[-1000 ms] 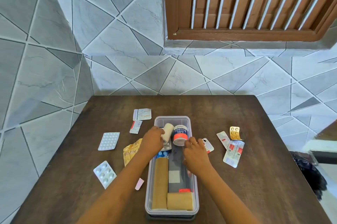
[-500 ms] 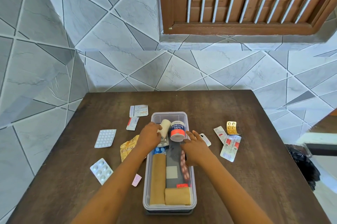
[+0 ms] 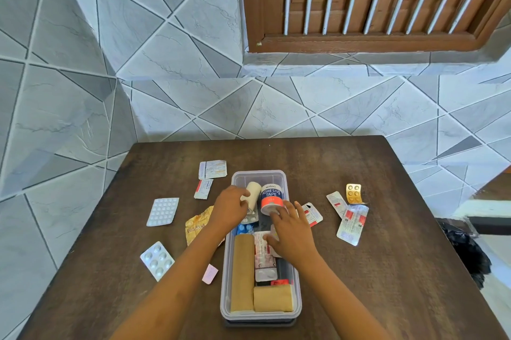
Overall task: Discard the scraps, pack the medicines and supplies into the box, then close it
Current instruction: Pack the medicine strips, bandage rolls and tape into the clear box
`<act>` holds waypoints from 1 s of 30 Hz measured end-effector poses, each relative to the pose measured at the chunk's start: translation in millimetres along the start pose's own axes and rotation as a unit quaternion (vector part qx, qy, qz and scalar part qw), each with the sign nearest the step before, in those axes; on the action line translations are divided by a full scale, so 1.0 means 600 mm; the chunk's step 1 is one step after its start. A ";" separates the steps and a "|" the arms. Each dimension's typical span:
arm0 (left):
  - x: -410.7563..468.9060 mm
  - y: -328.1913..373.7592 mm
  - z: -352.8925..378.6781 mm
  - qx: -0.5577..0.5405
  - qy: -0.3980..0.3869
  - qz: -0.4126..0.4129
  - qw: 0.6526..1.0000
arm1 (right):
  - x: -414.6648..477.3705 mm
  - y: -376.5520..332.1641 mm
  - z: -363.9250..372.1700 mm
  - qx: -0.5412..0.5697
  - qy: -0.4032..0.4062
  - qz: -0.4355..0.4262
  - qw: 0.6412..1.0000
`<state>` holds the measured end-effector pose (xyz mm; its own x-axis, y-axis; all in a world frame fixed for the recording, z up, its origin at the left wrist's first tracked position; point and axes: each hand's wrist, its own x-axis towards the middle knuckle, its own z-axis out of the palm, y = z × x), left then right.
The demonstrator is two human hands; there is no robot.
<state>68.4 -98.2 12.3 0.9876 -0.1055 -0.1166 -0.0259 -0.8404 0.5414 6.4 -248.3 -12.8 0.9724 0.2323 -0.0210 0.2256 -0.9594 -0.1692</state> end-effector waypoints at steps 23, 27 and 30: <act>0.046 0.194 0.187 0.261 -0.161 0.086 0.948 | -0.054 0.249 0.011 0.293 0.076 0.433 0.849; 0.046 0.203 0.171 0.181 -0.118 0.080 0.973 | -0.051 0.243 -0.004 0.377 0.126 0.437 0.807; 0.045 0.199 0.125 0.075 -0.065 0.056 0.994 | -0.047 0.228 -0.036 0.443 0.178 0.393 0.786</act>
<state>80.2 -241.4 11.2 0.9492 -0.2621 -0.1741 -0.1666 -0.8880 0.4287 11.4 -389.6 -13.8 0.7809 -0.5874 -0.2126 -0.4306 -0.2596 -0.8644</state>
